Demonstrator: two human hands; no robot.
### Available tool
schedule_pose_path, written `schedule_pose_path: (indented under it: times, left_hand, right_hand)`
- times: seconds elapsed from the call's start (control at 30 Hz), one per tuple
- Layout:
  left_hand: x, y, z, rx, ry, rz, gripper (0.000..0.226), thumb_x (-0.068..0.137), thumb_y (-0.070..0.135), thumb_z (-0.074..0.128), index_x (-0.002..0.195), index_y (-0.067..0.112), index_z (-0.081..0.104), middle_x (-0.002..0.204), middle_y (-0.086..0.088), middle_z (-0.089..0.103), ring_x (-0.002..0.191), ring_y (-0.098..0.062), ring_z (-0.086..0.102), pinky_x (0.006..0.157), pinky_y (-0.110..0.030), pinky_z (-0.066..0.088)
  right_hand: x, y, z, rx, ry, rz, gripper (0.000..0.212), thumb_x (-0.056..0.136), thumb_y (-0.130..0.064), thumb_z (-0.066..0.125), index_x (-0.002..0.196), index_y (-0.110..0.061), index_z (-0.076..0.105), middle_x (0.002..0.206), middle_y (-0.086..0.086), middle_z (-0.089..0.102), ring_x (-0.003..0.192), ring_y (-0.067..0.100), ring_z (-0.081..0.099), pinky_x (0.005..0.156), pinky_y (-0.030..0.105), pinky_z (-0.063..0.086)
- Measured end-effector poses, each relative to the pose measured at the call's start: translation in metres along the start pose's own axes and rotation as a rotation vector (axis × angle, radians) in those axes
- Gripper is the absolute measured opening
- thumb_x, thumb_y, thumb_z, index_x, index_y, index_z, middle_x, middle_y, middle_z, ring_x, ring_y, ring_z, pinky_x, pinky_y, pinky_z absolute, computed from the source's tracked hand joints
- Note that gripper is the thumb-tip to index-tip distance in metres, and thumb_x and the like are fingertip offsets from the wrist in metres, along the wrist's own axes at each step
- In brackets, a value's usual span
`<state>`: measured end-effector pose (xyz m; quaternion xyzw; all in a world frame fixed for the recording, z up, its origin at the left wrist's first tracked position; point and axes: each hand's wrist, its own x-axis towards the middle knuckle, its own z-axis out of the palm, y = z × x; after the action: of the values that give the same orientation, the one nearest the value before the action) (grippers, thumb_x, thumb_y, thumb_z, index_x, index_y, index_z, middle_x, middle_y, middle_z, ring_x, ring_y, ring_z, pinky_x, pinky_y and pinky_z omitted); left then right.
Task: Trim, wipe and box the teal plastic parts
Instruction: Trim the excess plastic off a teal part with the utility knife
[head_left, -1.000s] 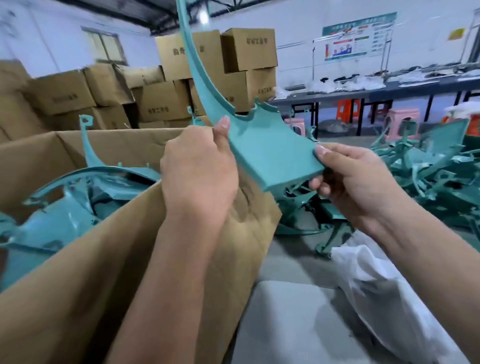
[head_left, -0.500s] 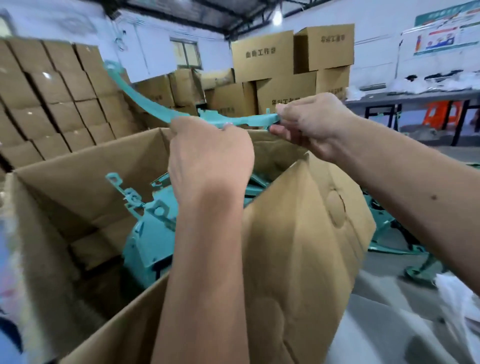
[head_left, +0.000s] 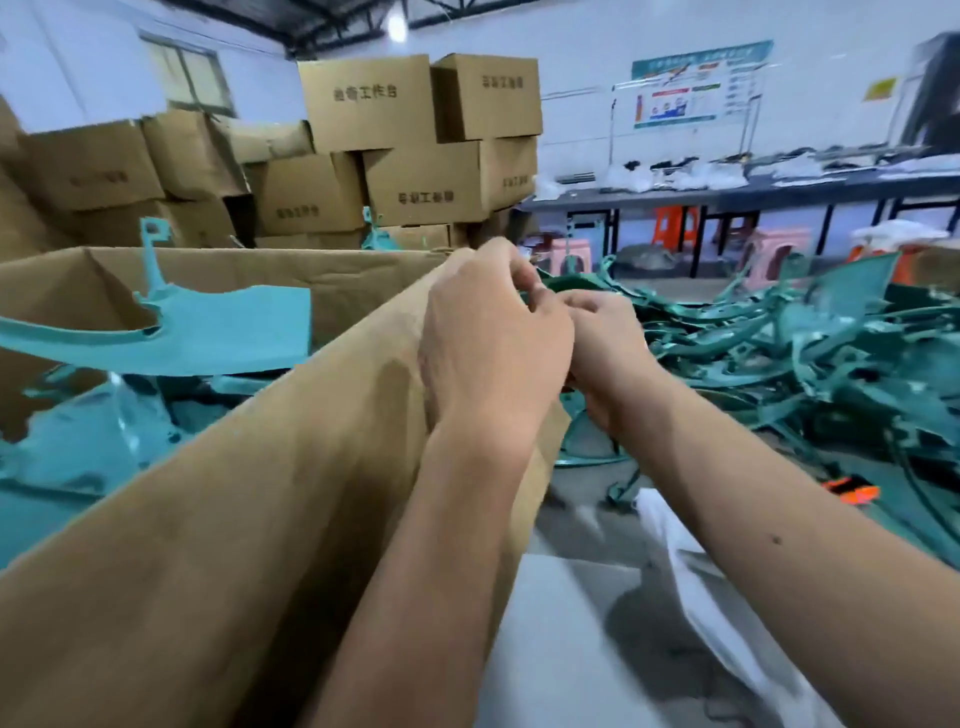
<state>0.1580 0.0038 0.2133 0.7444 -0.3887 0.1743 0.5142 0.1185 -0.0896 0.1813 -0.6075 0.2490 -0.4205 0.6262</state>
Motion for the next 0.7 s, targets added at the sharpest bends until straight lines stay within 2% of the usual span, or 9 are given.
schedule_pose_path:
  times: [0.07, 0.13, 0.2, 0.23, 0.3, 0.4, 0.5, 0.6, 0.7]
  left_hand:
    - [-0.012, 0.000, 0.040, -0.034, -0.139, -0.050, 0.013, 0.084, 0.020, 0.061, 0.073, 0.027, 0.059, 0.087, 0.004, 0.067, 0.088, -0.020, 0.062, 0.076, -0.035, 0.051]
    - [-0.027, -0.003, 0.077, -0.048, -0.256, -0.099, 0.011, 0.082, 0.019, 0.061, 0.073, 0.024, 0.062, 0.083, 0.004, 0.069, 0.087, -0.023, 0.063, 0.077, -0.036, 0.053]
    - [-0.041, -0.007, 0.111, -0.036, -0.360, -0.129, 0.010, 0.081, 0.020, 0.059, 0.073, 0.023, 0.063, 0.079, 0.005, 0.068, 0.082, -0.022, 0.062, 0.070, -0.031, 0.049]
    - [-0.046, -0.010, 0.126, -0.028, -0.407, -0.131, 0.010, 0.081, 0.019, 0.058, 0.073, 0.023, 0.064, 0.078, 0.006, 0.067, 0.079, -0.021, 0.062, 0.067, -0.030, 0.047]
    - [-0.054, -0.012, 0.152, -0.025, -0.489, -0.107, 0.011, 0.079, 0.015, 0.056, 0.073, 0.022, 0.063, 0.078, 0.006, 0.066, 0.077, -0.021, 0.061, 0.062, -0.029, 0.046]
    - [-0.054, -0.015, 0.181, -0.003, -0.530, -0.078, 0.014, 0.078, 0.011, 0.056, 0.074, 0.021, 0.064, 0.085, 0.003, 0.066, 0.082, -0.024, 0.062, 0.062, -0.030, 0.046]
    - [-0.046, -0.021, 0.205, 0.154, -0.493, 0.021, 0.016, 0.080, 0.013, 0.056, 0.089, 0.018, 0.069, 0.105, -0.008, 0.061, 0.102, -0.032, 0.055, 0.082, -0.038, 0.049]
    - [-0.023, -0.033, 0.223, 0.385, -0.342, 0.189, 0.024, 0.080, 0.018, 0.063, 0.104, 0.020, 0.061, 0.121, -0.010, 0.050, 0.115, -0.033, 0.043, 0.090, -0.039, 0.045]
    - [0.013, -0.051, 0.234, 0.541, -0.378, 0.117, 0.041, 0.085, 0.018, 0.064, 0.125, 0.017, 0.053, 0.133, -0.014, 0.048, 0.124, -0.034, 0.044, 0.094, -0.043, 0.045]
  right_hand:
    - [-0.003, 0.024, -0.042, -0.083, 0.088, 0.014, 0.033, 0.095, 0.004, 0.058, 0.063, -0.006, 0.060, 0.042, -0.005, 0.051, 0.033, 0.008, 0.045, 0.037, 0.014, 0.035]
    - [0.000, 0.046, -0.082, -0.249, 0.235, -0.003, 0.037, 0.095, -0.003, 0.059, 0.059, -0.009, 0.061, 0.047, -0.002, 0.059, 0.042, 0.017, 0.055, 0.044, 0.024, 0.047]
    - [0.008, 0.064, -0.122, -0.559, 0.421, -0.048, 0.028, 0.094, -0.014, 0.062, 0.068, -0.010, 0.068, 0.063, 0.004, 0.070, 0.064, 0.027, 0.067, 0.064, 0.038, 0.057]
    - [0.011, 0.069, -0.138, -0.693, 0.503, -0.063, 0.024, 0.095, -0.019, 0.063, 0.073, -0.012, 0.070, 0.069, 0.004, 0.071, 0.074, 0.028, 0.069, 0.071, 0.037, 0.055]
    - [0.015, 0.075, -0.165, -0.879, 0.562, -0.129, 0.018, 0.096, -0.024, 0.064, 0.080, -0.016, 0.069, 0.076, 0.001, 0.070, 0.082, 0.027, 0.067, 0.073, 0.034, 0.047]
    - [0.029, 0.073, -0.179, -1.268, 0.376, -0.270, 0.011, 0.096, -0.022, 0.060, 0.090, -0.015, 0.068, 0.087, 0.008, 0.072, 0.089, 0.034, 0.065, 0.075, 0.039, 0.051]
    - [0.057, 0.064, -0.175, -1.685, 0.102, -0.363, 0.012, 0.095, -0.016, 0.057, 0.102, -0.015, 0.067, 0.101, 0.010, 0.070, 0.106, 0.034, 0.058, 0.089, 0.041, 0.050]
    - [0.091, 0.059, -0.169, -1.828, 0.057, -0.443, 0.020, 0.092, -0.010, 0.059, 0.111, -0.014, 0.061, 0.112, 0.011, 0.062, 0.119, 0.034, 0.047, 0.098, 0.041, 0.046]
    - [0.127, 0.068, -0.167, -1.798, -0.068, -0.324, 0.046, 0.094, -0.007, 0.060, 0.138, -0.011, 0.049, 0.130, 0.014, 0.056, 0.131, 0.034, 0.040, 0.107, 0.044, 0.044]
